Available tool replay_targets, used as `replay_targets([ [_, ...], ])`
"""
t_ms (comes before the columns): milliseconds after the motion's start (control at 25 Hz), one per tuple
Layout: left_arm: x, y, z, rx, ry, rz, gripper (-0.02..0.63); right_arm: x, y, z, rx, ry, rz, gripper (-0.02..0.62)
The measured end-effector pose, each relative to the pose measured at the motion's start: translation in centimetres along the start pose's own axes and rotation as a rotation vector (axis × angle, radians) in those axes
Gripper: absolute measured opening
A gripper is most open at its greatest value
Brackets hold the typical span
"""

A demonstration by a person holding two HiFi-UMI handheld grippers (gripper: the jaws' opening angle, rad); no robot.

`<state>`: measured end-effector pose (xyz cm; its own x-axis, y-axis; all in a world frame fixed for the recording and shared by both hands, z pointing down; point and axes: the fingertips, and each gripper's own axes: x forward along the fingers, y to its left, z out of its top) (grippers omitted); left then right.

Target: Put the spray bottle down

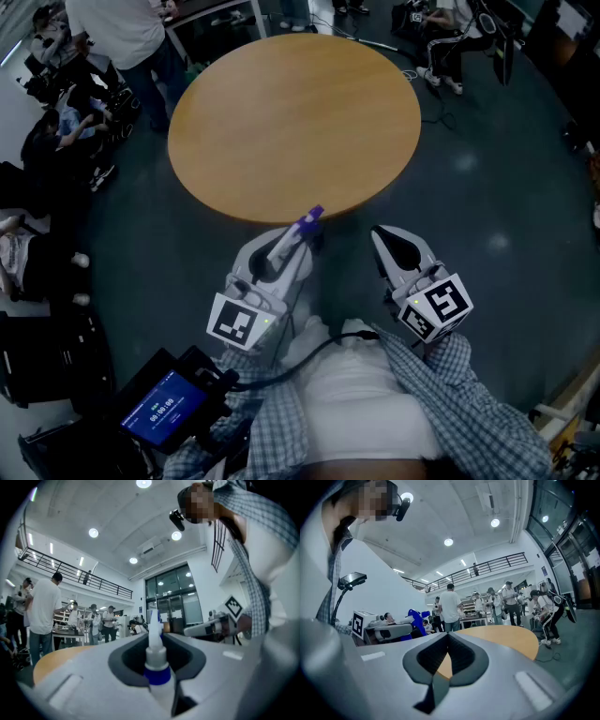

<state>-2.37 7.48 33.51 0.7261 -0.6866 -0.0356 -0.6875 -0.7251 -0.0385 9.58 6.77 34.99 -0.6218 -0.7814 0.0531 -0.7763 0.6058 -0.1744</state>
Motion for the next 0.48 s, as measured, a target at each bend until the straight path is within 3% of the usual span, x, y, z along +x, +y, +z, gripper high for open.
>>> replay_targets([
  [480, 0.13, -0.04, 0.41, -0.008, 0.0, 0.004, 0.086, -0.23, -0.15, 0.34, 0.0, 0.004, 0.0, 0.002],
])
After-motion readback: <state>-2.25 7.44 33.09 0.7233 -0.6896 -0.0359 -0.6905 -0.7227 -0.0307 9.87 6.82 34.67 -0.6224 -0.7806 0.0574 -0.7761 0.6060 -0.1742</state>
